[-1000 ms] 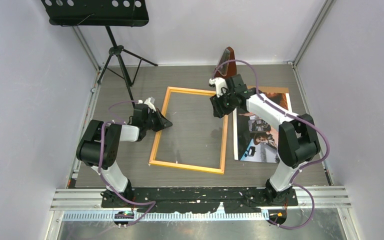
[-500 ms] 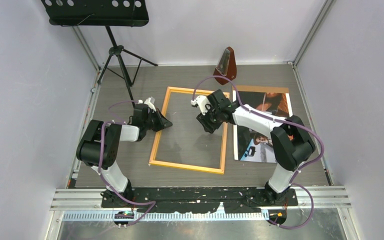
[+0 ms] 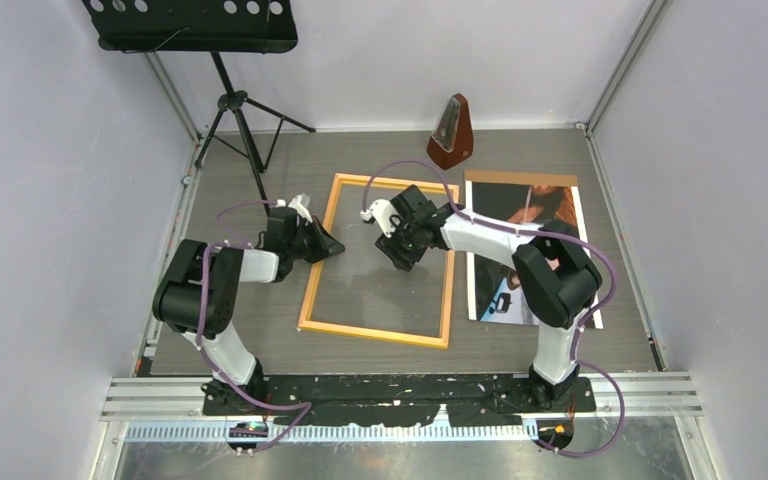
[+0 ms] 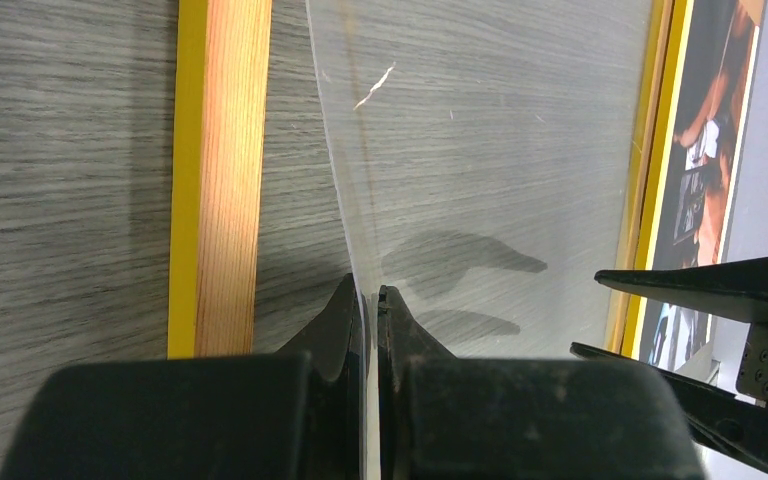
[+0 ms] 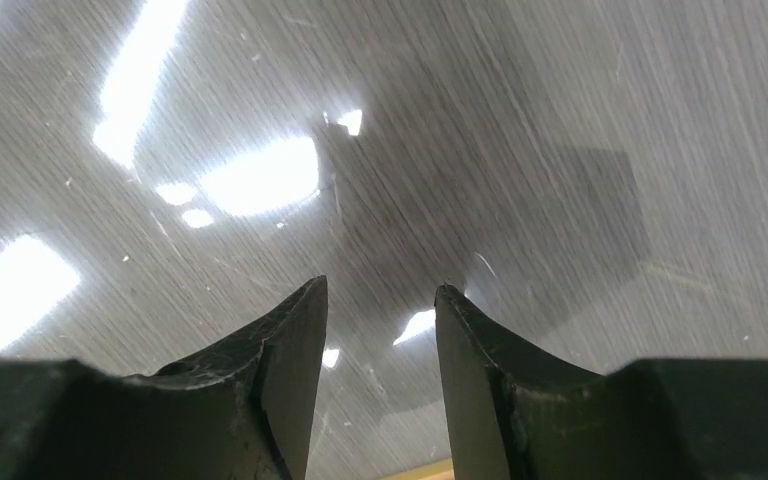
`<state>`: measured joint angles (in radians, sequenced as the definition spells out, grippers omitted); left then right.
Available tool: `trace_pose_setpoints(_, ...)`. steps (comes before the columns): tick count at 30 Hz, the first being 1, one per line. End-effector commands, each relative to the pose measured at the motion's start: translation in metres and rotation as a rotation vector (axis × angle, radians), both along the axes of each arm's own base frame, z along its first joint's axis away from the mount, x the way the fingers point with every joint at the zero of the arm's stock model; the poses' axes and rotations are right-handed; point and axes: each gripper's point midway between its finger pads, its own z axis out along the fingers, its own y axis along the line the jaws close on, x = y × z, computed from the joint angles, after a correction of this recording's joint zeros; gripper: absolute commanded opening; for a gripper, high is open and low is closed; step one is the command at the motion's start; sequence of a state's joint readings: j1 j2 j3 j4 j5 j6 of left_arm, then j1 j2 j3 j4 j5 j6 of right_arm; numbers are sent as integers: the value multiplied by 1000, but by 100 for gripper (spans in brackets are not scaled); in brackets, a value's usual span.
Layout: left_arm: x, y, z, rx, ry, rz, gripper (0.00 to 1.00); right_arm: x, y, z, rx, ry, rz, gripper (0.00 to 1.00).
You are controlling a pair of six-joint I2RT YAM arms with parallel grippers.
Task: Put the photo into the frame
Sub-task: Place the photo frame item in the photo frame.
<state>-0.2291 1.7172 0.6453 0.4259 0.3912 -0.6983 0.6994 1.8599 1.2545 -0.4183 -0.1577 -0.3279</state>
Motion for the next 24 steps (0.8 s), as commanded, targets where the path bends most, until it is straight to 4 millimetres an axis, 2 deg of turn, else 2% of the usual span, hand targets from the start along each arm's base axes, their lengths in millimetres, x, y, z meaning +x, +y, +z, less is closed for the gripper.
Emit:
trace_pose_setpoints(1,-4,5,-13,75,14,-18,0,15,22,16,38,-64,27,50)
trace_pose_setpoints(17,-4,5,-12,76,18,-16,0,13,21,-8,2,-27,26,49)
trace_pose_setpoints(24,-3,5,-9,73,9,-21,20,11,19,-11,-5,-23,25,48)
